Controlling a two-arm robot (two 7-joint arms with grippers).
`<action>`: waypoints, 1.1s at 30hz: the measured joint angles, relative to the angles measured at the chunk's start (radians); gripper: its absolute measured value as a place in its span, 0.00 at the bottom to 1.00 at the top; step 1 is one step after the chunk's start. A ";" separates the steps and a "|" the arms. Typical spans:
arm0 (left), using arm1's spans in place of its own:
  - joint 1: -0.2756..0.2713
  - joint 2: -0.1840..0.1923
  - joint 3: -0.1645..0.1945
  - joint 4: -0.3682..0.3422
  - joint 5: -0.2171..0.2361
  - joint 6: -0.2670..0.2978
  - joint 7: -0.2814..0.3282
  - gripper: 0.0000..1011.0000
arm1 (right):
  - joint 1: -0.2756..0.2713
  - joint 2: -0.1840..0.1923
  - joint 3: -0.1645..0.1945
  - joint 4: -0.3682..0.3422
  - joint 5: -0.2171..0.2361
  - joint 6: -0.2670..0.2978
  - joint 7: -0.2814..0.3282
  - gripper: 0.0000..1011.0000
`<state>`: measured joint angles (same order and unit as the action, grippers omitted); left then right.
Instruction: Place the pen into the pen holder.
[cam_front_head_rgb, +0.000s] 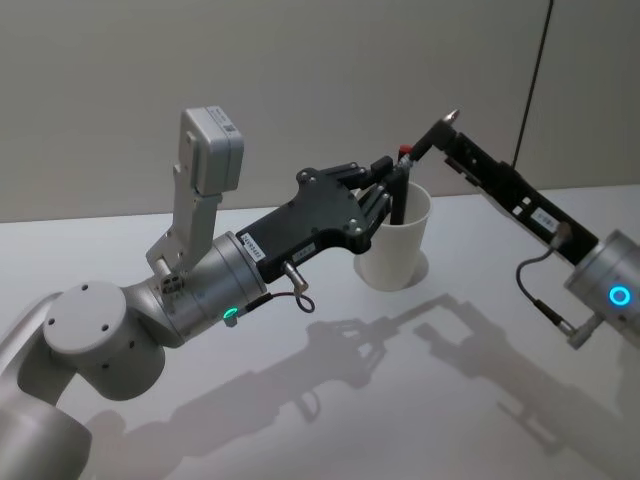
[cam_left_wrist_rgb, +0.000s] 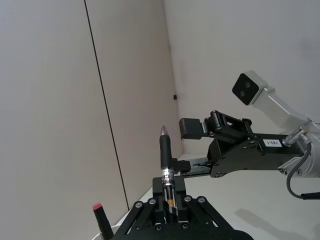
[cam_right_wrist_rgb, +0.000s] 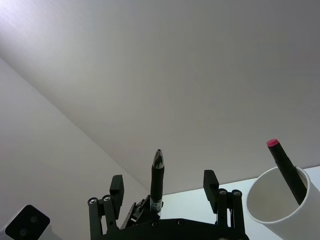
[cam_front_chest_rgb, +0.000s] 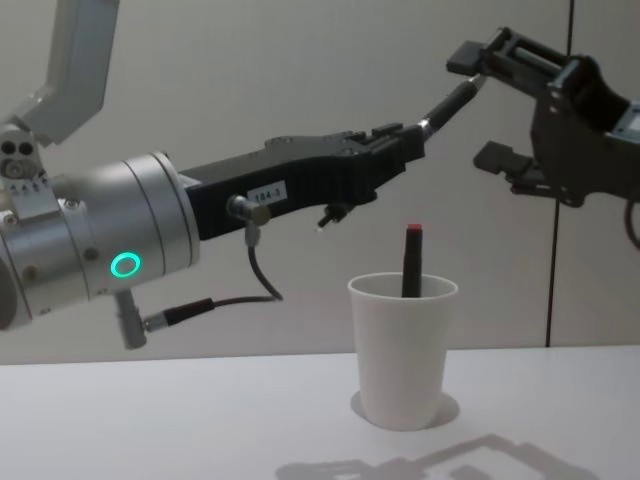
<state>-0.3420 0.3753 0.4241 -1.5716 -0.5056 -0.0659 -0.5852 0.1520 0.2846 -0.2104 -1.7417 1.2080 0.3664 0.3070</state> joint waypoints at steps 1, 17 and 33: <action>0.000 0.000 0.000 0.000 0.000 0.000 0.000 0.14 | 0.005 -0.002 -0.003 0.005 -0.002 0.001 0.001 0.99; 0.000 0.000 0.000 0.000 0.000 0.000 0.000 0.13 | 0.046 -0.023 -0.035 0.037 -0.017 0.011 0.019 0.99; 0.000 0.000 0.000 0.000 0.000 0.000 0.000 0.13 | 0.056 -0.024 -0.049 0.045 -0.017 -0.003 0.017 0.99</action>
<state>-0.3420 0.3753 0.4241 -1.5716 -0.5056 -0.0659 -0.5852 0.2081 0.2611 -0.2599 -1.6972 1.1910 0.3633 0.3245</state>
